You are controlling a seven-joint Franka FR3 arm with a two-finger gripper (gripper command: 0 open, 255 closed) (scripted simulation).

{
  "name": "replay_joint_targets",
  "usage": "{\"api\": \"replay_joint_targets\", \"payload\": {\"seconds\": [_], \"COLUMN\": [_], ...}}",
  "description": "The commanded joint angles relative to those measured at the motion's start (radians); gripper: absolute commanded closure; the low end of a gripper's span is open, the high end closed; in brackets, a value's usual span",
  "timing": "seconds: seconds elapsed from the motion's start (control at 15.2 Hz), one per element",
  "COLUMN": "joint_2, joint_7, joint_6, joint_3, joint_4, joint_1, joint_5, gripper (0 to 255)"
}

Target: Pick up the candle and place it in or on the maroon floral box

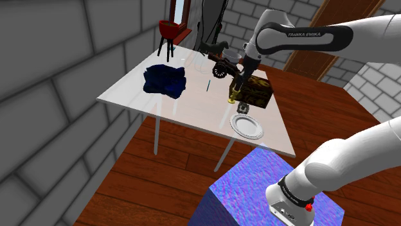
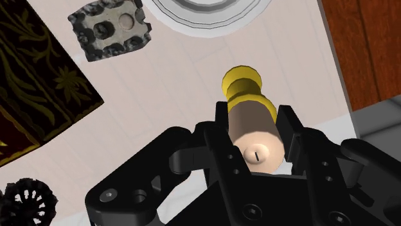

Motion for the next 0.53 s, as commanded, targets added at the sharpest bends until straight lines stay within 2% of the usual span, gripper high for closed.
{"api": "replay_joint_targets", "payload": {"seconds": [0.0, 0.46], "joint_2": [-0.004, -0.012], "joint_7": [-0.001, 0.001], "joint_6": [-0.028, -0.123], "joint_3": [-0.001, 0.000], "joint_4": [0.024, 0.110], "joint_1": [0.000, 0.000], "joint_5": [0.000, -0.001], "gripper": [255, 255]}}
